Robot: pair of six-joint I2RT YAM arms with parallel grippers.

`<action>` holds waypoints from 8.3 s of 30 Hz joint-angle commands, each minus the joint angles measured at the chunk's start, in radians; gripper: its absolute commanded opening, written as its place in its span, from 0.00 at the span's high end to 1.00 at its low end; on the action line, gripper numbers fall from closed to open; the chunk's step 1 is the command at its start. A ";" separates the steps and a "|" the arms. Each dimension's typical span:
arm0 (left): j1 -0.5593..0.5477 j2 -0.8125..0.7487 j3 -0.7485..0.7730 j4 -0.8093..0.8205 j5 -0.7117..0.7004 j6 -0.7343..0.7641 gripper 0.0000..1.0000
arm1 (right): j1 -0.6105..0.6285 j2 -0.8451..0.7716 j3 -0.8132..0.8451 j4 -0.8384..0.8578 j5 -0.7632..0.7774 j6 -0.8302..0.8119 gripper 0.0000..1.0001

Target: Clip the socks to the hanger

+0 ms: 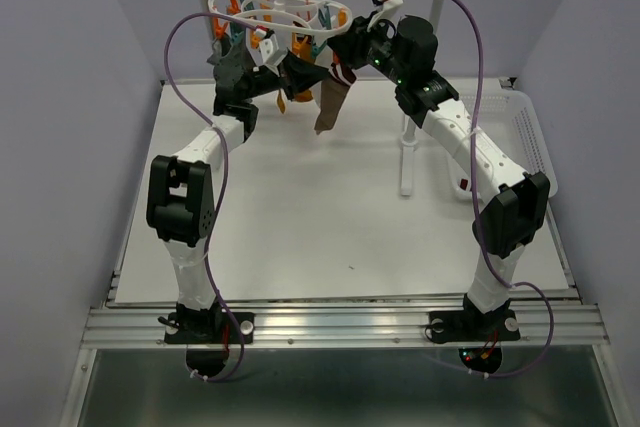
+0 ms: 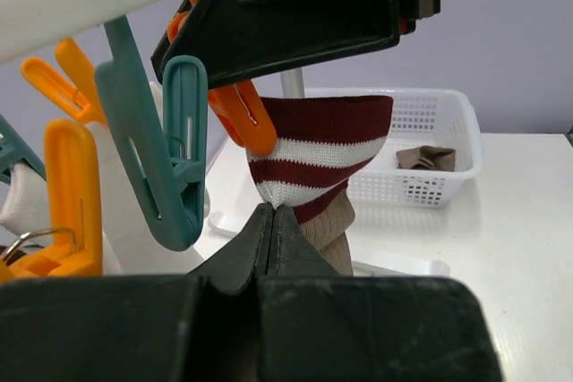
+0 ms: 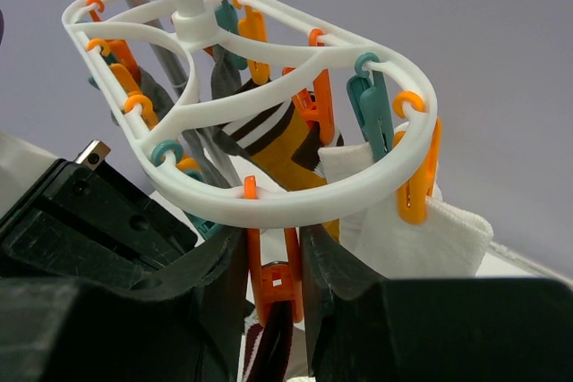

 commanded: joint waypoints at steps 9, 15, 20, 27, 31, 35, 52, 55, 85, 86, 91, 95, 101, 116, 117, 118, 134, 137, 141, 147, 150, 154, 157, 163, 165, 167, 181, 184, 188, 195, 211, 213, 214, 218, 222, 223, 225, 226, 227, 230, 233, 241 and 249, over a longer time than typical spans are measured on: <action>0.037 0.010 0.019 0.260 0.009 -0.181 1.00 | -0.005 -0.018 0.007 0.037 0.053 0.001 0.99; 0.030 -0.027 -0.001 0.112 -0.018 -0.055 1.00 | -0.005 -0.015 0.018 0.037 0.051 0.044 0.99; 0.010 -0.058 -0.027 0.036 -0.044 0.042 1.00 | -0.005 -0.004 0.031 0.037 0.043 0.081 0.99; 0.005 -0.085 -0.068 0.036 -0.080 0.056 1.00 | -0.005 -0.013 0.008 0.063 0.077 0.107 0.99; 0.004 -0.096 -0.099 0.106 -0.086 0.010 1.00 | -0.005 -0.002 0.004 0.080 0.095 0.106 0.99; 0.004 -0.108 -0.122 0.146 -0.110 -0.022 1.00 | -0.005 0.007 0.001 0.092 0.137 0.084 0.99; 0.004 -0.090 -0.100 0.131 -0.144 -0.033 1.00 | -0.005 0.004 -0.018 0.146 0.080 0.144 0.99; 0.004 -0.090 -0.102 0.107 -0.152 -0.013 1.00 | -0.005 -0.002 -0.019 0.151 0.106 0.145 0.99; -0.001 -0.046 -0.065 0.120 -0.120 -0.044 1.00 | -0.005 0.010 -0.001 0.194 0.109 0.173 0.99; -0.001 -0.039 -0.057 0.120 -0.111 -0.047 1.00 | -0.005 0.010 -0.004 0.197 0.105 0.173 0.99; -0.003 -0.018 -0.034 0.119 -0.095 -0.052 1.00 | -0.005 0.005 -0.018 0.212 0.115 0.174 0.99; -0.003 -0.018 -0.030 0.102 -0.115 -0.032 1.00 | -0.005 0.001 -0.016 0.212 0.112 0.168 0.99; -0.003 -0.012 -0.016 0.117 -0.118 -0.046 1.00 | -0.005 0.012 -0.028 0.211 0.112 0.162 0.99; -0.003 -0.013 0.007 0.105 -0.137 -0.047 1.00 | -0.005 0.051 -0.008 0.195 0.066 0.161 0.99; -0.003 -0.016 0.007 0.107 -0.138 -0.047 1.00 | -0.005 0.054 -0.007 0.195 0.062 0.164 0.99; -0.003 -0.015 0.007 0.107 -0.138 -0.050 1.00 | -0.005 0.056 -0.004 0.195 0.057 0.167 0.99; -0.001 -0.029 -0.030 0.125 -0.169 -0.061 1.00 | -0.005 0.013 -0.041 0.195 0.120 0.147 0.99; 0.000 -0.032 -0.033 0.123 -0.173 -0.055 1.00 | -0.005 0.007 -0.041 0.195 0.148 0.136 0.99; 0.002 -0.032 -0.036 0.102 -0.179 -0.038 1.00 | -0.005 0.001 -0.035 0.197 0.155 0.122 0.99; 0.002 -0.026 -0.037 0.099 -0.196 -0.029 1.00 | -0.005 0.002 -0.027 0.204 0.155 0.128 0.98; 0.000 -0.013 -0.024 0.103 -0.207 -0.046 1.00 | -0.005 0.004 -0.033 0.206 0.154 0.130 0.98; -0.001 -0.012 -0.022 0.136 -0.215 -0.070 1.00 | -0.005 0.015 -0.036 0.211 0.148 0.141 0.98; -0.004 -0.016 -0.027 0.136 -0.212 -0.063 1.00 | -0.005 0.021 -0.031 0.217 0.148 0.150 0.98; -0.007 -0.024 -0.037 0.110 -0.213 -0.041 1.00 | -0.005 0.016 -0.030 0.227 0.146 0.173 0.98; -0.009 -0.027 -0.037 0.104 -0.219 -0.033 1.00 | -0.005 0.013 -0.036 0.230 0.148 0.181 0.96; -0.009 -0.029 -0.039 0.094 -0.221 -0.030 1.00 | -0.005 0.005 -0.045 0.232 0.148 0.185 0.94; -0.019 -0.030 -0.034 0.084 -0.238 -0.043 0.89 | -0.005 -0.025 -0.084 0.234 0.171 0.179 0.37; -0.019 -0.030 -0.033 0.079 -0.236 -0.043 0.89 | -0.005 -0.025 -0.084 0.235 0.165 0.178 0.20; -0.026 -0.029 -0.028 0.068 -0.236 -0.039 0.89 | -0.005 -0.028 -0.087 0.237 0.160 0.179 0.00; -0.026 -0.045 -0.042 0.064 -0.235 -0.053 0.42 | -0.005 -0.077 -0.142 0.240 0.171 0.152 0.00; -0.026 -0.182 -0.208 -0.019 -0.270 -0.016 0.01 | -0.005 -0.280 -0.349 0.221 0.083 0.010 0.00; -0.027 -0.223 -0.243 -0.051 -0.299 0.000 0.01 | -0.005 -0.307 -0.367 0.194 0.039 -0.008 0.00; -0.026 -0.240 -0.255 -0.065 -0.307 0.005 0.01 | -0.005 -0.315 -0.372 0.178 0.031 -0.014 0.00; -0.027 -0.348 -0.342 -0.149 -0.345 0.034 0.01 | -0.005 -0.357 -0.363 -0.016 -0.087 -0.086 0.00; -0.026 -0.519 -0.480 -0.260 -0.426 0.080 0.01 | -0.005 -0.425 -0.429 -0.243 -0.132 -0.112 0.00; -0.027 -0.545 -0.522 -0.321 -0.452 0.091 0.01 | -0.005 -0.441 -0.445 -0.281 -0.118 -0.114 0.00; -0.026 -0.588 -0.542 -0.405 -0.571 0.135 0.01 | -0.005 -0.490 -0.502 -0.343 0.014 -0.082 0.00; -0.026 -0.616 -0.547 -0.486 -0.621 0.140 0.01 | -0.005 -0.514 -0.536 -0.412 0.116 -0.074 0.00; -0.026 -0.624 -0.547 -0.520 -0.671 0.146 0.01 | -0.005 -0.522 -0.551 -0.440 0.178 -0.054 0.00; -0.026 -0.628 -0.545 -0.596 -0.784 0.152 0.01 | -0.058 -0.536 -0.613 -0.538 0.359 0.024 0.00; -0.024 -0.618 -0.539 -0.630 -0.795 0.157 0.01 | -0.211 -0.527 -0.677 -0.553 0.387 0.133 0.00; -0.012 -0.641 -0.571 -0.642 -0.831 0.157 0.01 | -0.508 -0.349 -0.665 -0.553 0.610 0.263 0.00; 0.022 -0.736 -0.599 -0.726 -0.906 0.126 0.01 | -0.536 -0.030 -0.562 -0.627 0.853 0.268 0.00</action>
